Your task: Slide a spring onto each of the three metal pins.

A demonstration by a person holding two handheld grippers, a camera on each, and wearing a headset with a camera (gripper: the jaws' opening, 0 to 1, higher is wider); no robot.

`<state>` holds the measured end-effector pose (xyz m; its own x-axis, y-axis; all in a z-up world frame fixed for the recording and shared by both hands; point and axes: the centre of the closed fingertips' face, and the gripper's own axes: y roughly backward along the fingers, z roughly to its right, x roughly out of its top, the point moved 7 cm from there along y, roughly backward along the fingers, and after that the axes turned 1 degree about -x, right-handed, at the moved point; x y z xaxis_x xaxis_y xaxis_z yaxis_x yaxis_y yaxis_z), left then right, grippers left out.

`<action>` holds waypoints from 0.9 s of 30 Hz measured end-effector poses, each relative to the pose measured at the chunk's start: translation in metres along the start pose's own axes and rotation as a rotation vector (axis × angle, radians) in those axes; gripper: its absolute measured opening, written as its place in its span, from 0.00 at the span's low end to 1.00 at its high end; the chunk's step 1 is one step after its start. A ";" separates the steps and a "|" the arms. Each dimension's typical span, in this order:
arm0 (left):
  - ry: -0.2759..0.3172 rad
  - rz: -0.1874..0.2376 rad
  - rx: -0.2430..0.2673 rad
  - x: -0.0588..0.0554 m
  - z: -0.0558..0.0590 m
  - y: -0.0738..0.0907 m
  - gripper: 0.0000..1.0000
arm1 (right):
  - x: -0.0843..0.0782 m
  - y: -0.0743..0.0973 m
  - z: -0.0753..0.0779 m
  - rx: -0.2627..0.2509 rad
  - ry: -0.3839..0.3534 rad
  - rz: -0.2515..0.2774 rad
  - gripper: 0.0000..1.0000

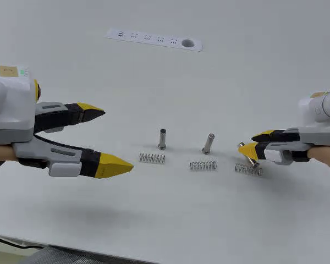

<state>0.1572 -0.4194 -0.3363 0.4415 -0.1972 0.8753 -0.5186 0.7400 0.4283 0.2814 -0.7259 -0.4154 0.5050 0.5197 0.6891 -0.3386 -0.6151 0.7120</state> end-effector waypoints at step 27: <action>0.042 0.040 0.020 -0.002 -0.008 0.007 0.85 | -0.002 -0.018 -0.005 -0.099 0.016 -0.100 0.13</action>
<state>0.1587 -0.4091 -0.3367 0.4502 -0.1409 0.8817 -0.5506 0.7336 0.3983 0.2823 -0.7134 -0.4291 0.5280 0.5849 0.6157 -0.3646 -0.4987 0.7864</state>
